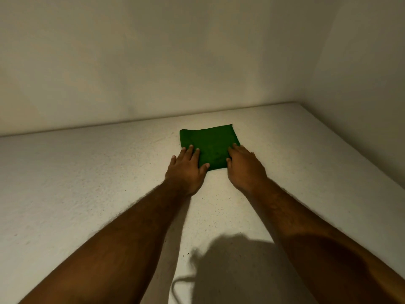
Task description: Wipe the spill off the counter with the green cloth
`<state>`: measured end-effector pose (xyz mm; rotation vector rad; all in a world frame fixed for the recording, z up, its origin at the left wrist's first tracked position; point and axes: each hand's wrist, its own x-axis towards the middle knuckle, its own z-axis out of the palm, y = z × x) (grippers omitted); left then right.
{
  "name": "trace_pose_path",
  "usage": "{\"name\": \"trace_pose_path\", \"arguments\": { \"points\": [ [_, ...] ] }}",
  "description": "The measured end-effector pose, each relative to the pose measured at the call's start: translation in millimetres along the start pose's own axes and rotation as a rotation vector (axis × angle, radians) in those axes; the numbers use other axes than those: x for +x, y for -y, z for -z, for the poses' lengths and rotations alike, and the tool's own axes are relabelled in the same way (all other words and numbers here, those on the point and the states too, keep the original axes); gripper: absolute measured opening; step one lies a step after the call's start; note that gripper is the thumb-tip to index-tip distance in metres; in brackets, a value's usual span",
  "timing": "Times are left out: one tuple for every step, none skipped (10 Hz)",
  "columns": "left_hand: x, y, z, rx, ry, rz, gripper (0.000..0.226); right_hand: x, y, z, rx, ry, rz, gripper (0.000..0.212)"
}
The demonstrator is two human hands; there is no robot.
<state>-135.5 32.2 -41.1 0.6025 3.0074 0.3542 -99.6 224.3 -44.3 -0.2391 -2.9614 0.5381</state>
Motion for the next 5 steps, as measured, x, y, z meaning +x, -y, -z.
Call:
{"name": "trace_pose_path", "arguments": {
  "points": [
    [7.1,-1.7,9.4,0.018,0.065,0.028,0.072,2.4,4.2,3.0,-0.019,0.014,-0.036,0.046],
    [6.7,-5.4,14.7,0.005,0.087,0.042,0.073,3.5,7.2,6.2,-0.039,0.023,-0.021,0.045],
    [-7.8,-10.5,16.5,-0.043,0.057,0.055,0.077,0.0,7.0,15.5,-0.079,0.035,-0.014,0.041],
    [-25.8,-4.5,18.3,-0.083,-0.016,0.068,0.079,-12.5,13.6,18.1,-0.067,-0.006,0.007,0.041],
    [-55.4,9.7,25.9,-0.103,-0.114,0.097,0.078,-39.3,30.2,21.5,0.040,-0.054,0.051,0.051]
  ]
}}
